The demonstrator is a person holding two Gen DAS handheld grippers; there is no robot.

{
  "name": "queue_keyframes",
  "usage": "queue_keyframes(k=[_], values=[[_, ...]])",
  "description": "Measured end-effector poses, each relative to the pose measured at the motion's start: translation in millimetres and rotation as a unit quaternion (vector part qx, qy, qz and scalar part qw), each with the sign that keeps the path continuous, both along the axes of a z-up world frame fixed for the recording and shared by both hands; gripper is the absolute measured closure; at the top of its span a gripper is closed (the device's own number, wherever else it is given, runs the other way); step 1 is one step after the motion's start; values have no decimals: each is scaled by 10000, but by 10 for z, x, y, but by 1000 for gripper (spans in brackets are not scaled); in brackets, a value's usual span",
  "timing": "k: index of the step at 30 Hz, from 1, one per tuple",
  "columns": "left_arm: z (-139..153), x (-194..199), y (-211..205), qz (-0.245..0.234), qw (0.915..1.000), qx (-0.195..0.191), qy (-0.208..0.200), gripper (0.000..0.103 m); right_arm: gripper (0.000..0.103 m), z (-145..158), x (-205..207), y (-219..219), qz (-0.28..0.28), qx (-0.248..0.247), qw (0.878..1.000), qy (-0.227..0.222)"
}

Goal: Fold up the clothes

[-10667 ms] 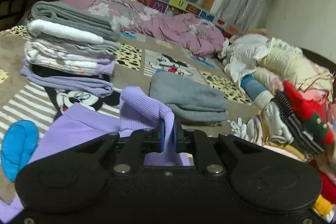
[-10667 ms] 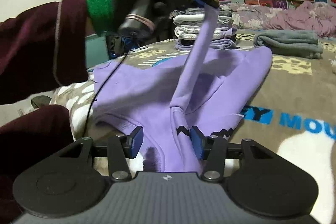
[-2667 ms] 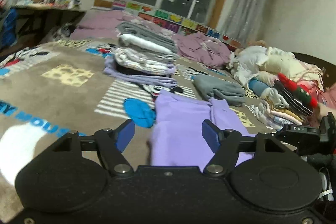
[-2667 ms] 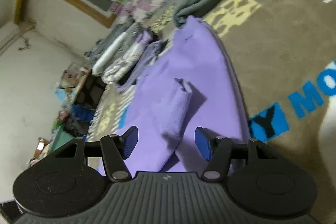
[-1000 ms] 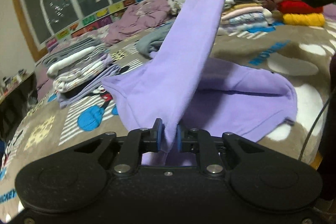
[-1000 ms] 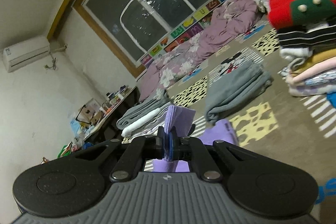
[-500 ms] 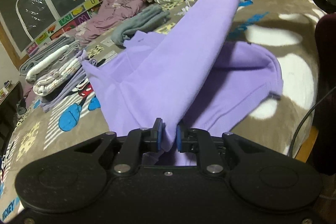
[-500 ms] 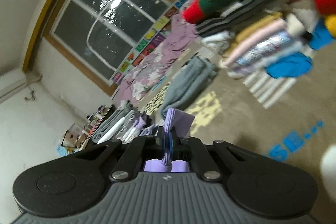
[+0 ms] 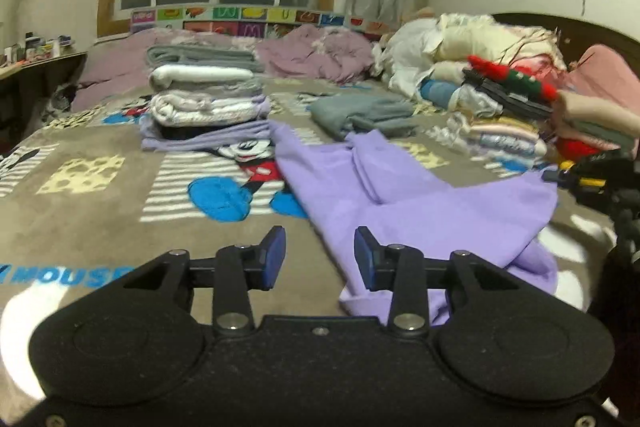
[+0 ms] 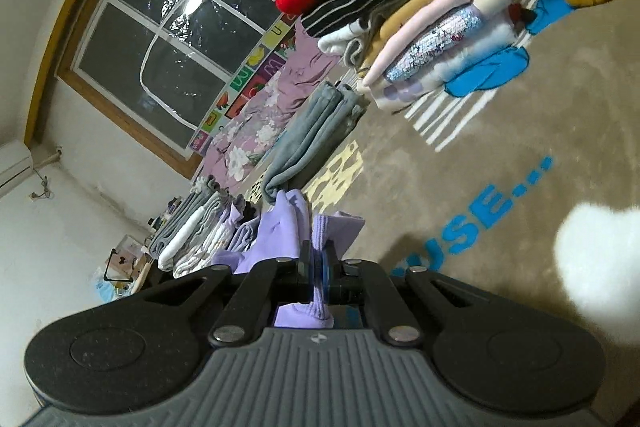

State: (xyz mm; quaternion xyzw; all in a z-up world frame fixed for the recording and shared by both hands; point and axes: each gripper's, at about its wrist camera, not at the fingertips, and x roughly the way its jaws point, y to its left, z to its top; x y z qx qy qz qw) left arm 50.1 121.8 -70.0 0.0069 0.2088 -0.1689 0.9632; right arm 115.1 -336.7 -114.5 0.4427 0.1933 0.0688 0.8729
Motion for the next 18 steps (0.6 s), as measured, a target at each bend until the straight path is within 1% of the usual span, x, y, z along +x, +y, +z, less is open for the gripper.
queue_keyframes(k=[2, 4, 7, 10, 13, 15, 16, 17, 18], values=[[-30, -4, -120, -142, 9998, 119, 41, 68, 97, -24, 4, -8, 14, 37, 10000, -11], [-76, 1, -263, -370, 9987, 328, 92, 69, 97, -27, -3, -7, 15, 78, 10000, -58], [-159, 55, -462, -707, 9955, 591, 224, 72, 97, -10, -11, 7, 8, 25, 9999, -131], [-246, 92, -621, -972, 9915, 791, 349, 73, 97, -5, -62, -18, -18, 41, 9997, -236], [-416, 149, -726, -1200, 9853, 995, 697, 73, 97, -17, -116, -62, -109, 152, 9992, -339], [-548, 152, -780, -1362, 9802, 1164, 848, 73, 97, -52, -138, -78, -139, 213, 9991, -343], [-535, 140, -772, -1402, 9798, 1166, 824, 73, 97, -89, -144, -79, -152, 220, 9992, -301], [-484, 136, -732, -1422, 9804, 1056, 858, 73, 97, -127, -148, -76, -176, 200, 9994, -237], [-417, 130, -661, -1424, 9824, 845, 864, 73, 97, -168, -150, -77, -198, 210, 9994, -176]])
